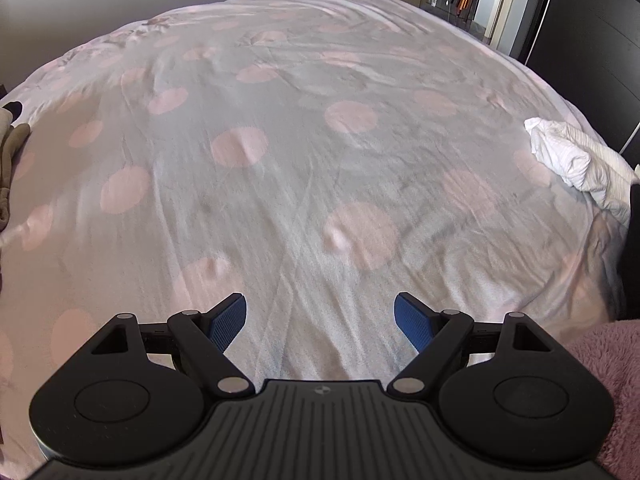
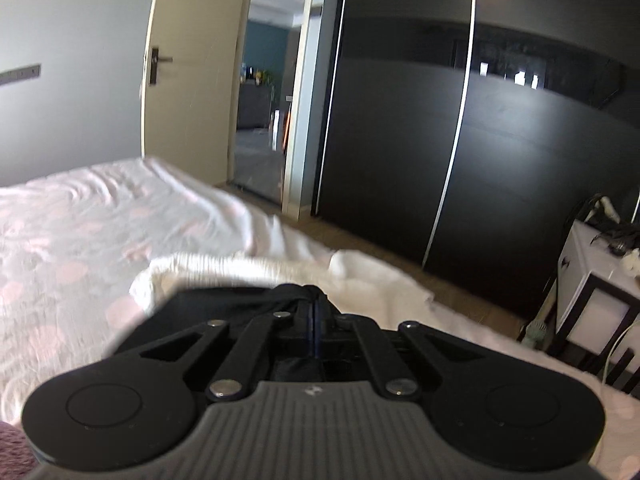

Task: Fold clothes
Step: 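Lift the black garment with the right tool and carry it across the bed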

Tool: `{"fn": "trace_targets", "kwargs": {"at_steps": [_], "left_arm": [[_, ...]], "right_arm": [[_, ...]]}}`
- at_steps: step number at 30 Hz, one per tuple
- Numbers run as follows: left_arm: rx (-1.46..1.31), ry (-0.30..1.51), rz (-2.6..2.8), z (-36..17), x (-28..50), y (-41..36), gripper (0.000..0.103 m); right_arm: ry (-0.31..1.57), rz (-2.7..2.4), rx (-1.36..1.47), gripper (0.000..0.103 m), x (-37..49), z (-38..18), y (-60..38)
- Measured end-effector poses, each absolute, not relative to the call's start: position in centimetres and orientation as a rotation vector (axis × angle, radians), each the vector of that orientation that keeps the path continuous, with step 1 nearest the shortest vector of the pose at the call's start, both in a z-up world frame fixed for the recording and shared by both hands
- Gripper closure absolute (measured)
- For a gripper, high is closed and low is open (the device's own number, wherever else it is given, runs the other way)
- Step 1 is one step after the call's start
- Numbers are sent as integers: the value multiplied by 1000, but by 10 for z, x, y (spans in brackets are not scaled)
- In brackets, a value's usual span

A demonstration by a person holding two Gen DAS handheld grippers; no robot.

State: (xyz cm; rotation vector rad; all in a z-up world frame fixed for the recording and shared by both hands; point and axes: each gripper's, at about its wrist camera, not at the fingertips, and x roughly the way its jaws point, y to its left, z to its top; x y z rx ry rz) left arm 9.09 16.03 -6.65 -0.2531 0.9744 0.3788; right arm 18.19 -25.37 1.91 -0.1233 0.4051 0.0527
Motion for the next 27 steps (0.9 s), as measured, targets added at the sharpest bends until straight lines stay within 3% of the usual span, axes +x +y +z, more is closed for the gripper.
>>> {"fn": "trace_targets", "kwargs": {"at_steps": [7, 17, 27], "left_arm": [[-241, 922, 385, -42, 77, 161, 22], [-256, 854, 512, -13, 29, 195, 22], [-314, 790, 668, 1, -19, 243, 22]], "right_arm": [[315, 245, -89, 102, 168, 60, -222], [174, 667, -28, 102, 148, 96, -106], [197, 1049, 35, 102, 99, 100, 14]]}}
